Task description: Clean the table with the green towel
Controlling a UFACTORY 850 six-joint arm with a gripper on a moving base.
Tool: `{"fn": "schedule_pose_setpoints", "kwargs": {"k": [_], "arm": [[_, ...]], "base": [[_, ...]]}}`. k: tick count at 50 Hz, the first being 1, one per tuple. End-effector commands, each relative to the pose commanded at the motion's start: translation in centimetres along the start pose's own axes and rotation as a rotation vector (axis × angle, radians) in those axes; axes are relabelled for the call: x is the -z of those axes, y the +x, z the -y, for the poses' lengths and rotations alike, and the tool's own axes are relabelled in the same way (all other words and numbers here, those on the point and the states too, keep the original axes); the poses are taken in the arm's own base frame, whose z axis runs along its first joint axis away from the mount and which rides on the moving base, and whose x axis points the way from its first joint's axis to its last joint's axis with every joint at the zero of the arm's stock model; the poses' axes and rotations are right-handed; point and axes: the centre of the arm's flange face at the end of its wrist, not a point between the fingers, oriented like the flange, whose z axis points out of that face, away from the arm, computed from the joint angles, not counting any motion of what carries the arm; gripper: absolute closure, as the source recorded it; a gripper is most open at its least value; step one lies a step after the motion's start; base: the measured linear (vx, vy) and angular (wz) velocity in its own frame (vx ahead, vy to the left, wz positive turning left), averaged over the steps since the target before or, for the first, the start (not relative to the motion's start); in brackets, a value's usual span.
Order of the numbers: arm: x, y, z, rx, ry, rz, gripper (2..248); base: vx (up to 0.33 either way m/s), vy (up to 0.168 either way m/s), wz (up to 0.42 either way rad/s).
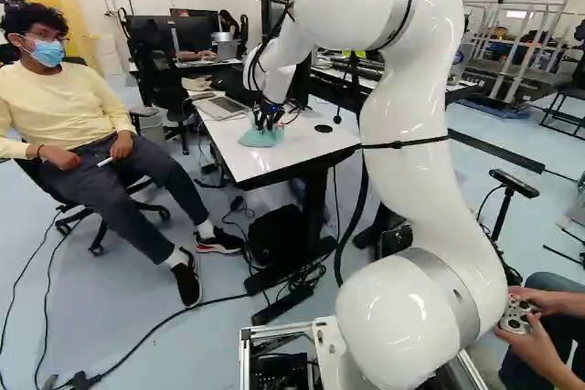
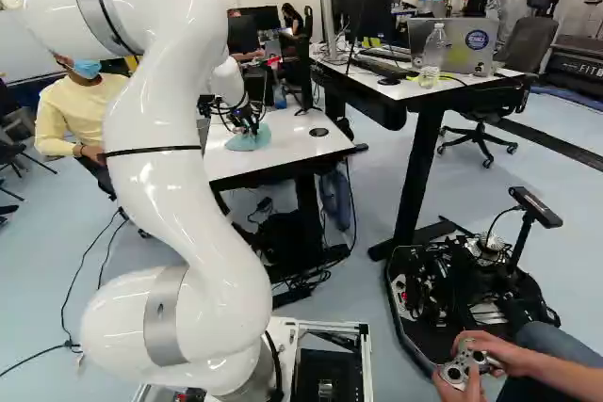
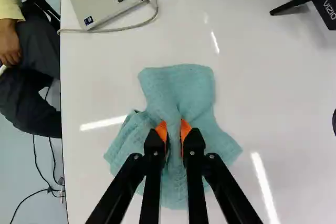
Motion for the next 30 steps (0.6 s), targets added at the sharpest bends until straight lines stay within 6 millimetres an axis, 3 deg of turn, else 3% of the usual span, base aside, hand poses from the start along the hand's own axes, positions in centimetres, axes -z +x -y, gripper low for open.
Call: {"fn": "schedule_pose_setpoints", "kwargs": {"k": [30], "arm": [[2.8, -4.1, 2.1, 0.034, 0.018, 0.038, 200]], "base": [[0.000, 0.000, 0.000]]}}
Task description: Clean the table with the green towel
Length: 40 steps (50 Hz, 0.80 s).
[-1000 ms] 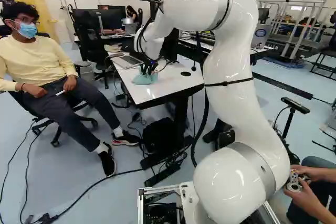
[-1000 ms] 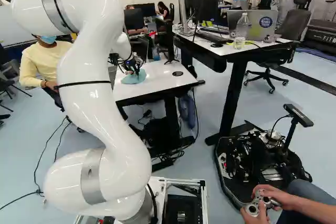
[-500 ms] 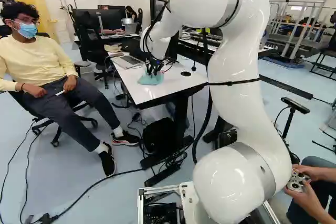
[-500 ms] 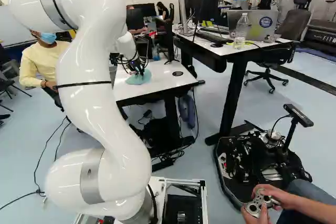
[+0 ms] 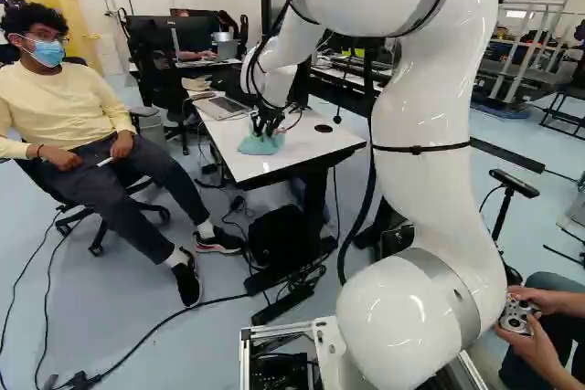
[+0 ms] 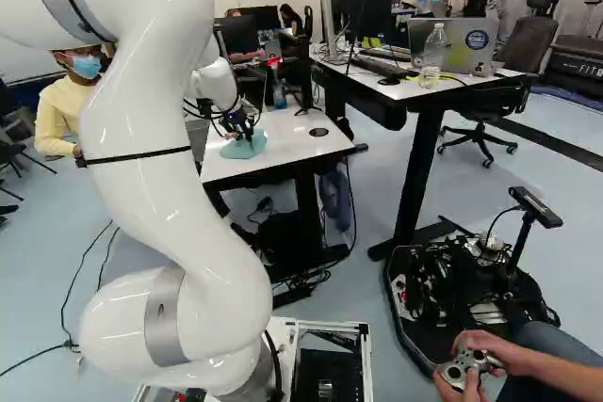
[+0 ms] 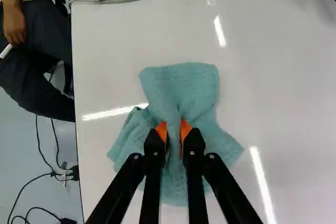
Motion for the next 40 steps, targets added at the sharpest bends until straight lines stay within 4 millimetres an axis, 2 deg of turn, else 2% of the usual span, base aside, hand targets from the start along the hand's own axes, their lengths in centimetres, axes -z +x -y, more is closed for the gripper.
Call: {"fn": "schedule_pose_setpoints", "kwargs": {"k": [10, 21, 29, 40], "arm": [[0.3, -0.7, 1.7, 0.025, 0.014, 0.006, 200], [-0.5, 0.4, 3.0, 0.042, 0.026, -0.002, 200], [-1.3, 1.5, 3.0, 0.039, 0.025, -0.012, 200], [-2.3, 3.0, 2.0, 0.023, 0.017, -0.026, 200]], "base": [[0.000, 0.000, 0.000], [0.000, 0.000, 0.000], [0.000, 0.000, 0.000], [0.000, 0.000, 0.000]]}}
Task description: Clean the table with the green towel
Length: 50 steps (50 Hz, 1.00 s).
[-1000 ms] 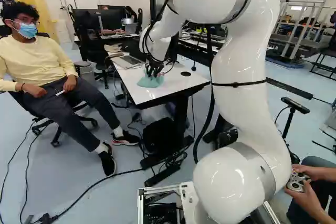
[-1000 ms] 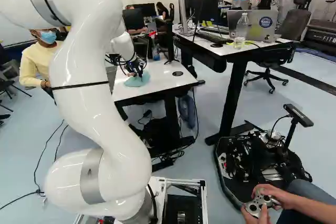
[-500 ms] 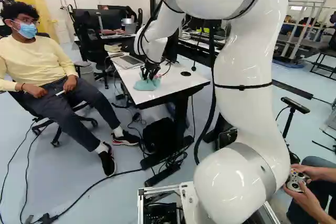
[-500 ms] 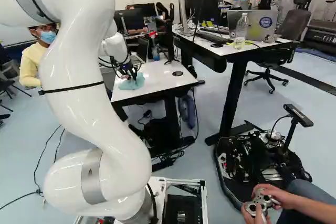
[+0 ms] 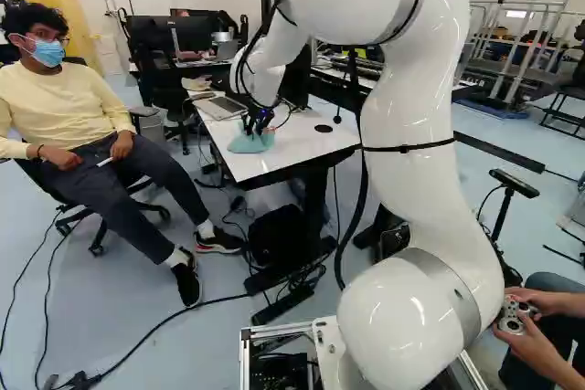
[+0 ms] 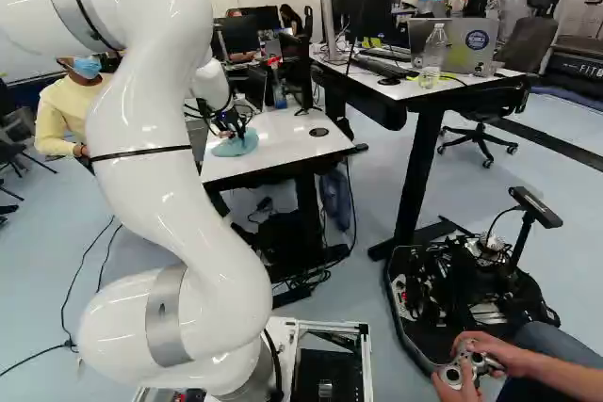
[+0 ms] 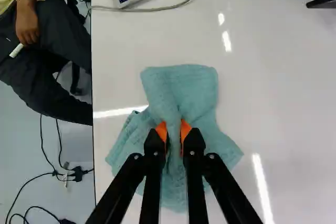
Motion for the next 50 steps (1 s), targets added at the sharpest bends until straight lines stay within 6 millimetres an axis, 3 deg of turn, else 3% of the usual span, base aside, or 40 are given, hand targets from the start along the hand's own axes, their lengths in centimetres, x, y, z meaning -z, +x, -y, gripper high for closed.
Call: {"fn": "schedule_pose_setpoints", "kwargs": {"k": [21, 37, 50], "arm": [[-0.5, 1.2, -3.4, -0.045, -0.028, -0.013, 200], [0.9, -0.5, -5.4, -0.072, -0.046, 0.003, 200], [2.2, -2.4, -4.9, -0.066, -0.043, 0.019, 200]], "base": [[0.000, 0.000, 0.000], [0.000, 0.000, 0.000], [0.000, 0.000, 0.000]]}}
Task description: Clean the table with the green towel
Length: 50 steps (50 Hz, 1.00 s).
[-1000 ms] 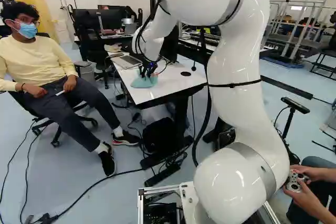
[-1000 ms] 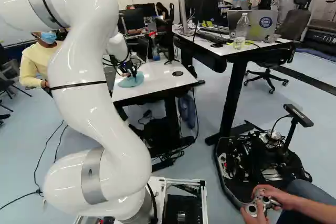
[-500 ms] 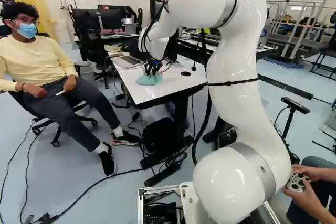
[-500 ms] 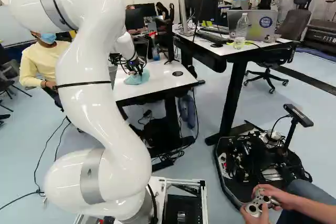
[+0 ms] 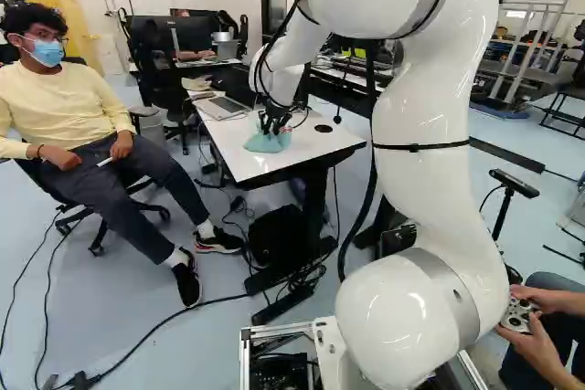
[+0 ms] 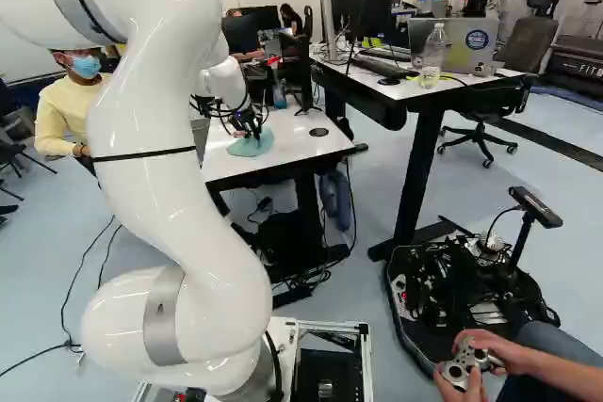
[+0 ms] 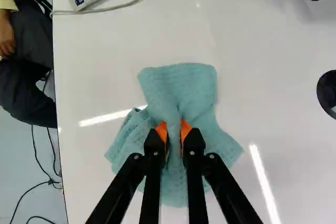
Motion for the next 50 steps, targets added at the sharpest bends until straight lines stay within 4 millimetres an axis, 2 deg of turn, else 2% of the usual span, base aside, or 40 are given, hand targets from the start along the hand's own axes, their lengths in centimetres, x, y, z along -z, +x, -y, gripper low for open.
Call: {"fn": "schedule_pose_setpoints", "kwargs": {"k": [11, 24, 37, 50], "arm": [[0.5, -1.0, 1.7, 0.025, 0.014, 0.008, 200], [0.1, -0.7, 3.8, 0.055, 0.033, 0.006, 200], [0.1, -0.5, 4.2, 0.060, 0.036, 0.003, 200], [1.8, -0.5, 4.3, 0.062, 0.040, -0.017, 200]], "base": [[0.000, 0.000, 0.000], [0.000, 0.000, 0.000], [0.000, 0.000, 0.000], [0.000, 0.000, 0.000]]}}
